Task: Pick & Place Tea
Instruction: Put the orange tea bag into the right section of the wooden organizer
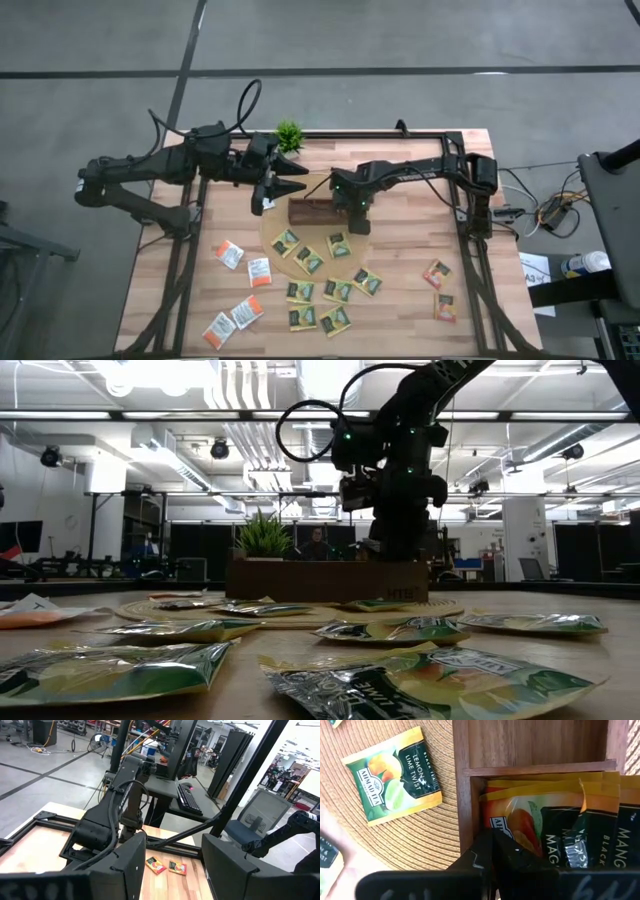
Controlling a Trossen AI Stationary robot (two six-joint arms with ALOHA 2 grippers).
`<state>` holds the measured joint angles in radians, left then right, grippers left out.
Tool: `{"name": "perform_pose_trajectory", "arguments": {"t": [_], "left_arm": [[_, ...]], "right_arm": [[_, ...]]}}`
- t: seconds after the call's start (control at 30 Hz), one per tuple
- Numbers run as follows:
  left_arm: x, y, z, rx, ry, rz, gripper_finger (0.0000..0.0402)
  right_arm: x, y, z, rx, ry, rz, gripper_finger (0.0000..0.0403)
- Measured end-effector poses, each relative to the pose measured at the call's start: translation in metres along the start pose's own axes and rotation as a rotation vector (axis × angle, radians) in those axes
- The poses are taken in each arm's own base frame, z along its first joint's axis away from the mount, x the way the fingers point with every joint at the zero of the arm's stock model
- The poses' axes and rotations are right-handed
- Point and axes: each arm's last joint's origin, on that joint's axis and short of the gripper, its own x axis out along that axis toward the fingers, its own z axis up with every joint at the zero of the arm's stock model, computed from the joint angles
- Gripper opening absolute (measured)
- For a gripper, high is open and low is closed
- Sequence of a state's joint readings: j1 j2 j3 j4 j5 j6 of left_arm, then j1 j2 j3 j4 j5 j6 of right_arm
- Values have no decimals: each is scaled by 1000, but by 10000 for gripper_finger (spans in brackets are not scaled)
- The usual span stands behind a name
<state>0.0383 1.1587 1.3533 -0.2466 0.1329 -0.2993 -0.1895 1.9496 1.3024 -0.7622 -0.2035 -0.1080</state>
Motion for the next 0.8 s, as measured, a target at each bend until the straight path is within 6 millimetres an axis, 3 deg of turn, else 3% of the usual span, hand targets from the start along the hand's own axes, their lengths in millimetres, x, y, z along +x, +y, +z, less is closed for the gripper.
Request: {"name": "perform_pose_trajectory", "arguments": {"t": [0.33,0.8], "left_arm": [[0,0,0,0,0,0,188],[0,0,0,10,0,0,188]], "right_arm": [[-19,0,-1,9,-15,-224,8],[-17,9,-1,-6,-13,-125,8]]}}
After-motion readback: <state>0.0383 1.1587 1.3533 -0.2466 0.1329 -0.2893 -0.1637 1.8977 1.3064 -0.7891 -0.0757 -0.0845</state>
